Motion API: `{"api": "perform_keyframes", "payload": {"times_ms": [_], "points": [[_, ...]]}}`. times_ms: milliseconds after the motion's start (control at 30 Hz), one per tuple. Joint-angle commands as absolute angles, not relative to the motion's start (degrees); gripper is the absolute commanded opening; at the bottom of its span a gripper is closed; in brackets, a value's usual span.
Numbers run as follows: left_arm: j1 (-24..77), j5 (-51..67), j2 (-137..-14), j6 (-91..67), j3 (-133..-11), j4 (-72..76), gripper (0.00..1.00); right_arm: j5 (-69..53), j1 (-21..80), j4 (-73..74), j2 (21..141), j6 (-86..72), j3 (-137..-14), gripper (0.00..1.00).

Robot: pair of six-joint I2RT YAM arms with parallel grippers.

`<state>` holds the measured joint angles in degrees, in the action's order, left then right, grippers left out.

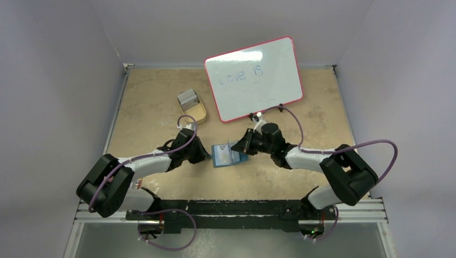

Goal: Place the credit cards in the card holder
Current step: Turn over the card slot in the card holder.

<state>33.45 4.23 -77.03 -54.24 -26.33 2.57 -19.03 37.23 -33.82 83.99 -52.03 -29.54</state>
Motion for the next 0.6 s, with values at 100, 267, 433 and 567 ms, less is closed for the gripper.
{"api": "perform_keyframes", "payload": {"times_ms": [100, 267, 433, 567], "points": [[33.7, 3.5, -77.1, -53.2, -26.4, 3.8, 0.11, -18.9, 37.6, -36.3, 84.2, -51.8, -29.7, 0.07], [33.7, 3.6, -76.9, -53.1, -26.6, 3.6, 0.11, -16.4, 37.6, -33.5, 84.9, -50.7, -31.3, 0.1], [33.7, 4.6, -76.1, -53.2, -27.3, 3.3, 0.06, -13.5, 38.9, -26.4, 85.3, -47.9, -35.5, 0.24], [33.8, 5.1, -75.1, -53.5, -27.8, 3.0, 0.0, -6.6, 43.3, -17.8, 86.3, -45.5, -41.5, 0.35]]}}
